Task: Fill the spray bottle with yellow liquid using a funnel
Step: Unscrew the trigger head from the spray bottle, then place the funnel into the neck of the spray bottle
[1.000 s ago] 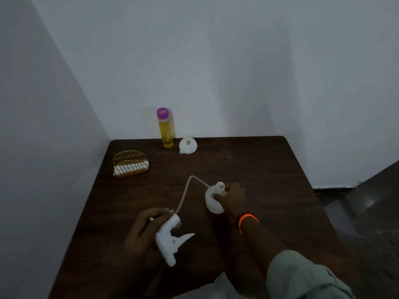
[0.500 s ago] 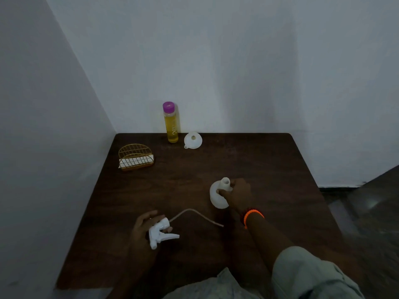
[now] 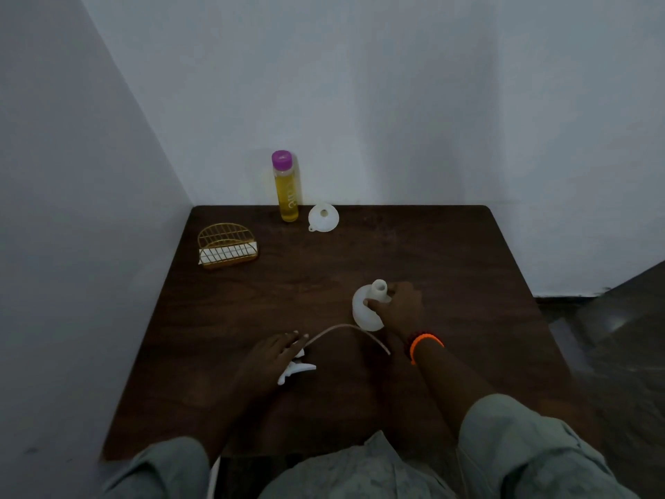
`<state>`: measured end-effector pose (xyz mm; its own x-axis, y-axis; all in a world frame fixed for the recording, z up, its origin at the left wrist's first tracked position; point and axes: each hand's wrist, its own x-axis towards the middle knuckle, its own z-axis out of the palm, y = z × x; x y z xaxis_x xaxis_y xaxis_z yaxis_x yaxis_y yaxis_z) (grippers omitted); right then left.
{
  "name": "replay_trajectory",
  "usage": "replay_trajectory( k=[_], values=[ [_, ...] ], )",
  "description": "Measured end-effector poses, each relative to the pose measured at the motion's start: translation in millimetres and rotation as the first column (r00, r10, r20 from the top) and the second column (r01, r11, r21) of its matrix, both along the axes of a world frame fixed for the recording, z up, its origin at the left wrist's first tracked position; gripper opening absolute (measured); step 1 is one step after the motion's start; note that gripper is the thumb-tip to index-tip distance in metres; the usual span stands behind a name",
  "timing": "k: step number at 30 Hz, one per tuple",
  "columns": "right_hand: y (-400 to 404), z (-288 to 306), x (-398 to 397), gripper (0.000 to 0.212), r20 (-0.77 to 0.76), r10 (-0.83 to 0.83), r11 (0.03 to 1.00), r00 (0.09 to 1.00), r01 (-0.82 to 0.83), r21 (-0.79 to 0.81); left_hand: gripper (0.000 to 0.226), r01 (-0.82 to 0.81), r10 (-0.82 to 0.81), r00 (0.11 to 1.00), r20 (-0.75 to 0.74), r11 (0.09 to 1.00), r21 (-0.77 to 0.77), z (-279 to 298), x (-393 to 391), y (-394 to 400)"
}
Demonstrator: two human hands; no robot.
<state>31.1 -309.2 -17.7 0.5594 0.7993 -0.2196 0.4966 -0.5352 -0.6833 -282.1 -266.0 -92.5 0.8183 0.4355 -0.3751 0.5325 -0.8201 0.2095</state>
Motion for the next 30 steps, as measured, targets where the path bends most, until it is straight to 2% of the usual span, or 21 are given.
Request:
replay_trajectory(
  k=[1, 2, 4, 6, 8, 12, 15, 21, 25, 30],
  values=[
    [-0.8, 1.0, -0.2, 0.052, 0.002, 0.002, 1.000, 1.000, -0.002, 0.001, 0.068, -0.040, 0.038, 0.999, 0.034, 0.996, 0.074, -22.8, -5.6, 6.6],
    [-1.6, 1.4, -0.3, 0.050, 0.010, 0.007, 1.000, 1.000, -0.007, 0.002, 0.068, -0.056, 0.056, 0.998, -0.008, 0.998, 0.032, -16.9, -4.4, 5.7],
    [-2.6, 4.5, -1.5, 0.045, 0.013, 0.024, 1.000, 1.000, -0.024, 0.000, 0.075, -0.102, 0.103, 0.994, 0.022, 0.994, -0.029, 7.7, 1.1, -0.4],
    [-2.9, 5.7, -1.7, 0.046, 0.004, 0.021, 1.000, 1.000, -0.021, -0.001, 0.086, -0.048, 0.046, 0.998, 0.050, 0.998, 0.037, 22.1, 4.5, 2.7],
    [-3.8, 6.6, -2.1, 0.047, -0.003, 0.020, 1.000, 1.000, -0.020, 0.000, 0.085, 0.027, -0.030, 0.999, 0.032, 0.997, 0.077, 29.8, 7.2, 8.9],
    [-4.7, 9.4, -3.7, 0.043, -0.009, 0.021, 1.000, 1.000, -0.021, 0.000, 0.081, 0.153, -0.142, 0.980, -0.139, 0.986, 0.068, 36.4, 10.0, 17.7],
    [-6.0, 15.1, -5.0, 0.039, -0.019, 0.025, 1.000, 1.000, -0.025, -0.003, 0.085, 0.186, -0.168, 0.966, -0.197, 0.980, 0.075, 42.5, 14.4, 20.7],
    [-9.0, 15.1, -6.6, 0.050, -0.022, 0.019, 1.000, 1.000, -0.019, 0.008, 0.099, 0.117, -0.110, 0.969, -0.221, 0.993, 0.018, 41.0, 14.3, 23.1],
    [-8.9, 14.0, -6.2, 0.049, -0.023, 0.050, 0.999, 0.998, -0.050, -0.001, 0.096, 0.065, -0.066, 0.984, -0.166, 0.998, -0.012, 39.6, 12.9, 20.9],
    [-9.7, 22.7, -8.2, 0.054, -0.034, 0.079, 0.997, 0.996, -0.079, -0.006, 0.104, 0.039, -0.040, 0.992, -0.117, 0.999, -0.009, 36.8, 8.7, 21.6]
  ],
)
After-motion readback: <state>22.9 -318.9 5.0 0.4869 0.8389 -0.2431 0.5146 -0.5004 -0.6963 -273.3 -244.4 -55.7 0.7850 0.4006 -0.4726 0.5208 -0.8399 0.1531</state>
